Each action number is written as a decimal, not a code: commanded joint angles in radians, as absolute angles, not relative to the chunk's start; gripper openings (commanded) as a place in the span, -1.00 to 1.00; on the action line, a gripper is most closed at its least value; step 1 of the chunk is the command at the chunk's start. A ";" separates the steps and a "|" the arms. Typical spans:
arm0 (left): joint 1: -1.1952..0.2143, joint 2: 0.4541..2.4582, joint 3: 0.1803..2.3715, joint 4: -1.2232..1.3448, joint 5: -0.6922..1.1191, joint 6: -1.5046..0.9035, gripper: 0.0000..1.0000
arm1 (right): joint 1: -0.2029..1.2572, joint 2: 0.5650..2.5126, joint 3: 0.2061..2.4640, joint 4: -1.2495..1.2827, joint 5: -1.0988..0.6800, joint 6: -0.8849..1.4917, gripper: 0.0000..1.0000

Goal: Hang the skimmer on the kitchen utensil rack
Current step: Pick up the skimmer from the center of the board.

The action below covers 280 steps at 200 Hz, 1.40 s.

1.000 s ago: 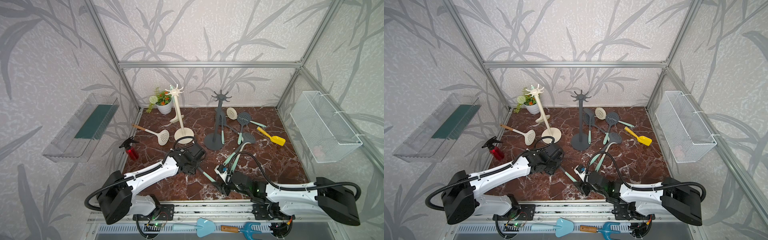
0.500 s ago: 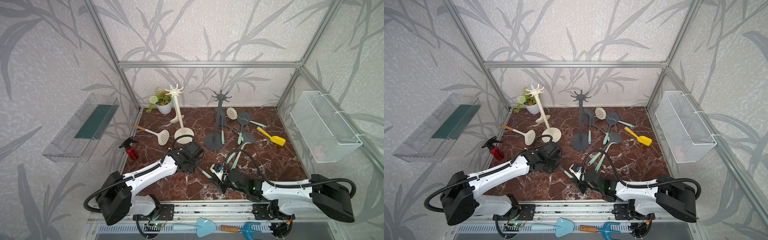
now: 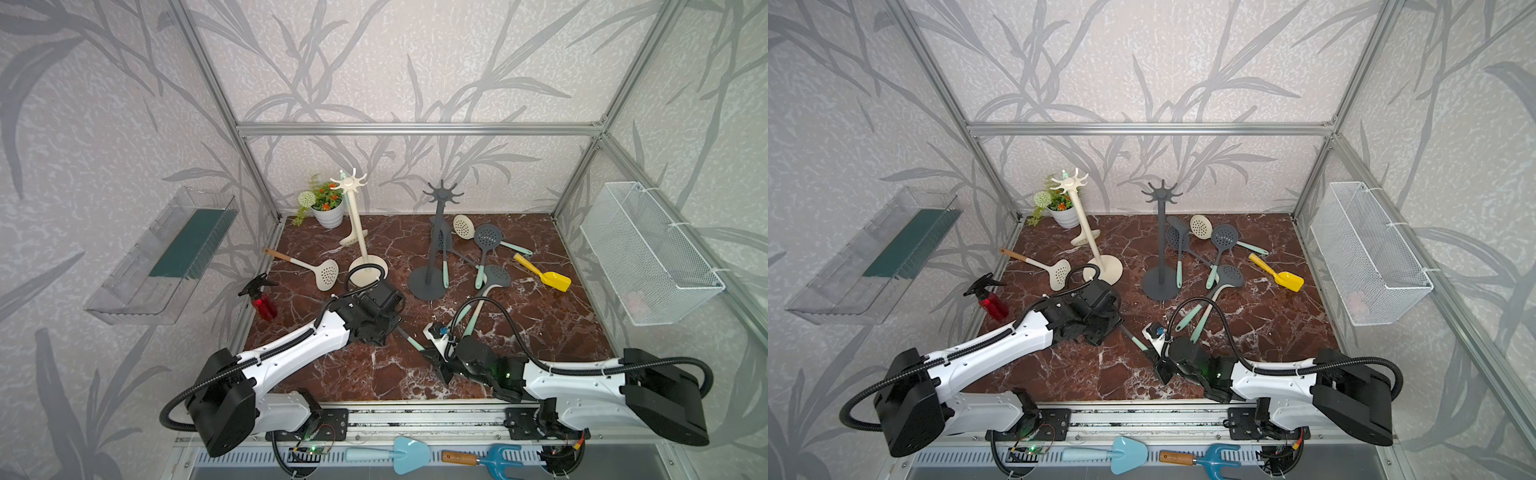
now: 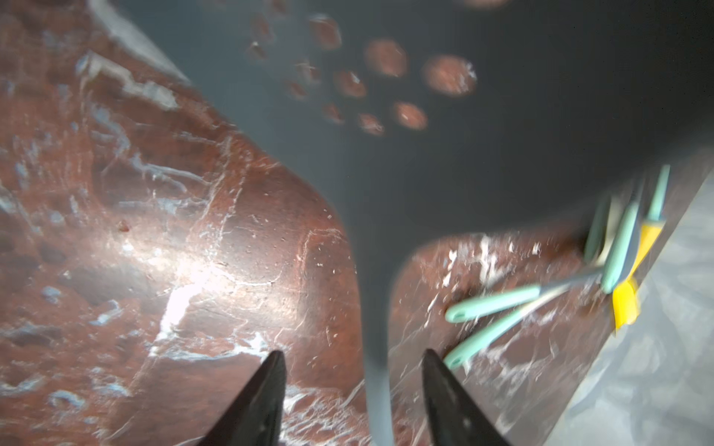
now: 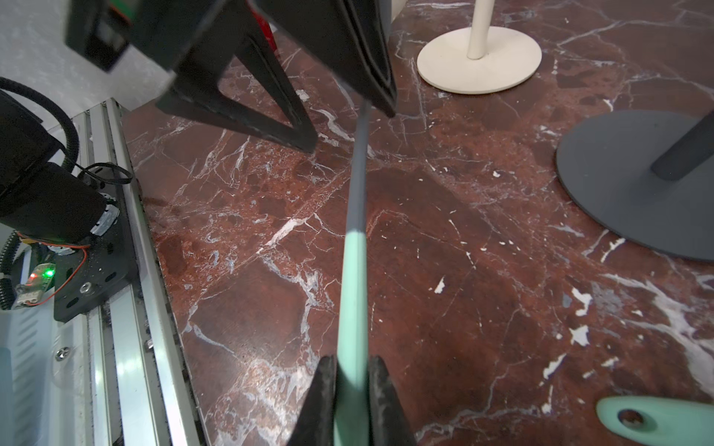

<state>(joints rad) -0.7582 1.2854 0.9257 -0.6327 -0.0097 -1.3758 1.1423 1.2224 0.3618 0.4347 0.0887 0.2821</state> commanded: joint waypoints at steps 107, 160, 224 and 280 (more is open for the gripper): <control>-0.730 1.096 1.034 -0.608 0.118 0.504 0.31 | 0.866 1.077 0.628 -0.024 -0.296 0.524 -1.00; -0.734 1.121 1.005 -0.513 0.083 0.862 0.28 | 0.792 1.057 0.688 -0.089 -0.484 0.684 -1.00; -0.761 1.107 0.918 -0.396 0.084 1.050 0.27 | 0.731 1.003 0.650 0.049 -0.599 0.955 -1.00; -0.793 1.101 0.825 -0.252 0.062 1.087 0.26 | 0.713 1.010 0.620 0.183 -0.659 1.119 -1.00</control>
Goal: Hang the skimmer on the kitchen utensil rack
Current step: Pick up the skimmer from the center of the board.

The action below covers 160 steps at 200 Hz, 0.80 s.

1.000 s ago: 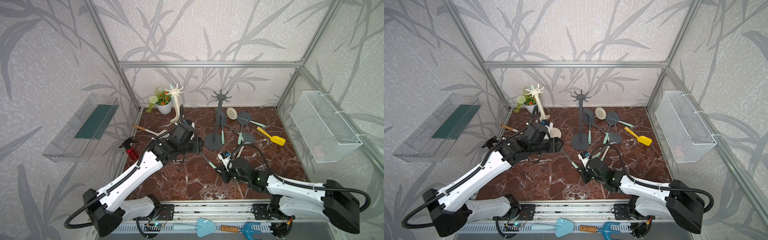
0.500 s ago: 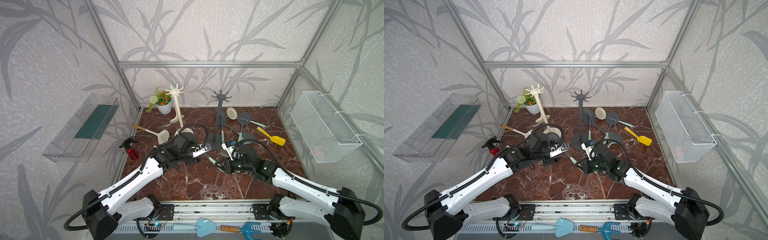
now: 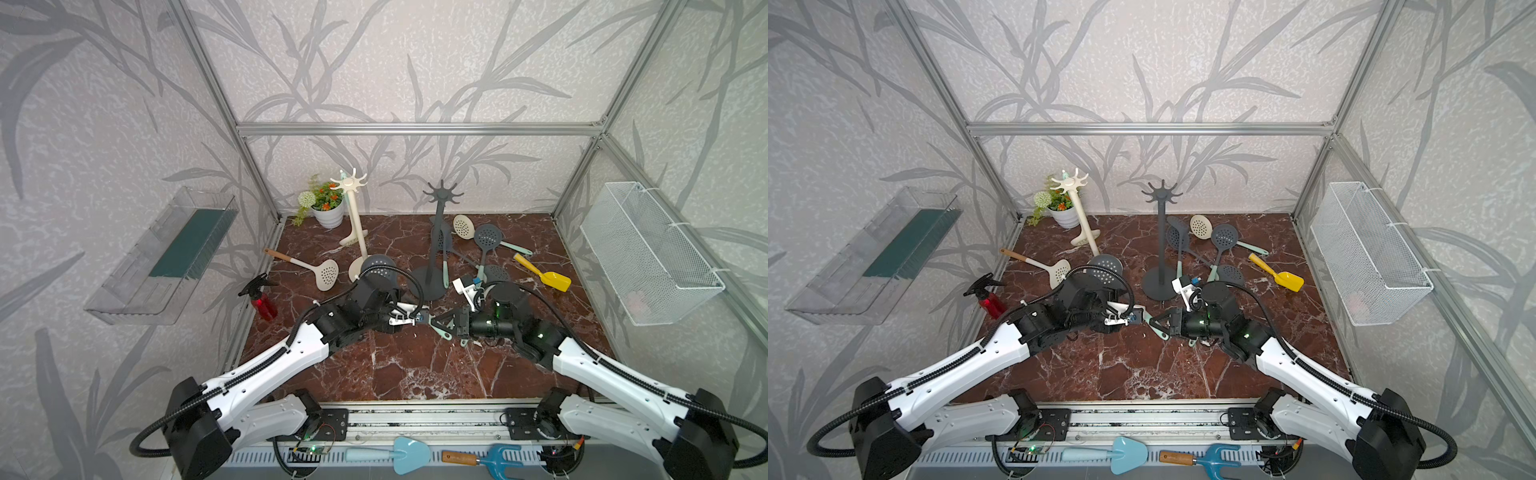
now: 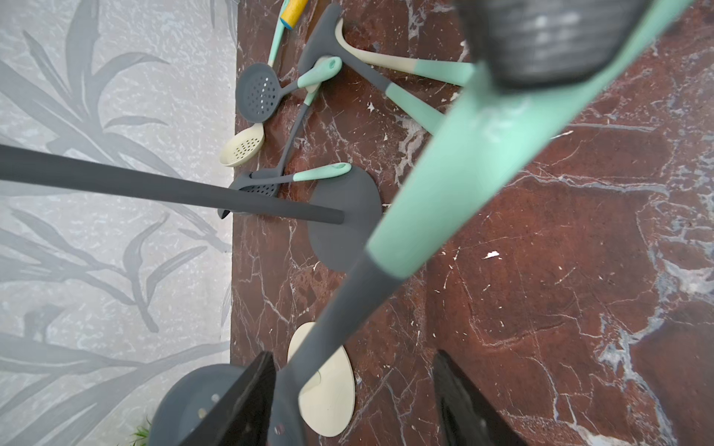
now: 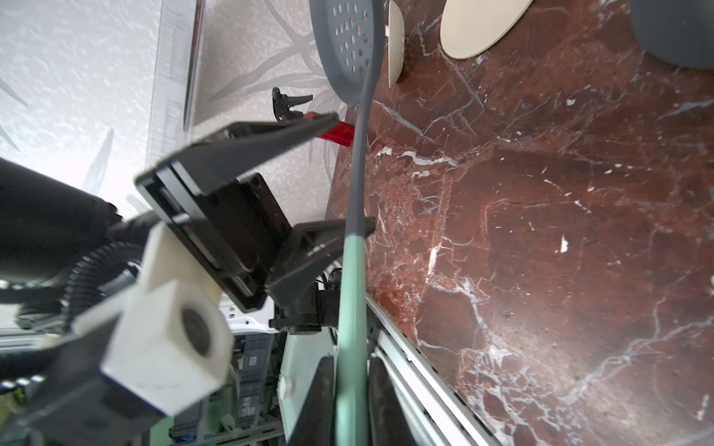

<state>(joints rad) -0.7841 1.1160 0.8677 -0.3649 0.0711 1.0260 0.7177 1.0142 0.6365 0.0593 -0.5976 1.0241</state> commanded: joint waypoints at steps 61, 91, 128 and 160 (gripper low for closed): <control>-0.793 1.129 0.785 -0.100 -0.025 1.151 -0.45 | 0.710 1.026 0.618 0.240 -0.692 1.180 -1.00; -0.791 1.132 0.779 -0.086 -0.035 1.114 -0.91 | 0.703 1.016 0.620 0.254 -0.695 1.193 -0.95; -0.789 1.114 0.813 -0.161 -0.073 0.943 -1.00 | 0.674 0.961 0.637 0.218 -0.654 1.140 -0.23; -0.773 1.079 0.907 -0.352 -0.051 0.706 -1.00 | 0.637 0.876 0.678 0.100 -0.543 0.986 0.18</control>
<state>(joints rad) -0.7895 1.1248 0.8150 -0.2276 -0.0650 0.9352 0.6647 0.9489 0.6186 0.1646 -0.6262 1.1225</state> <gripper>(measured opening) 0.058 0.531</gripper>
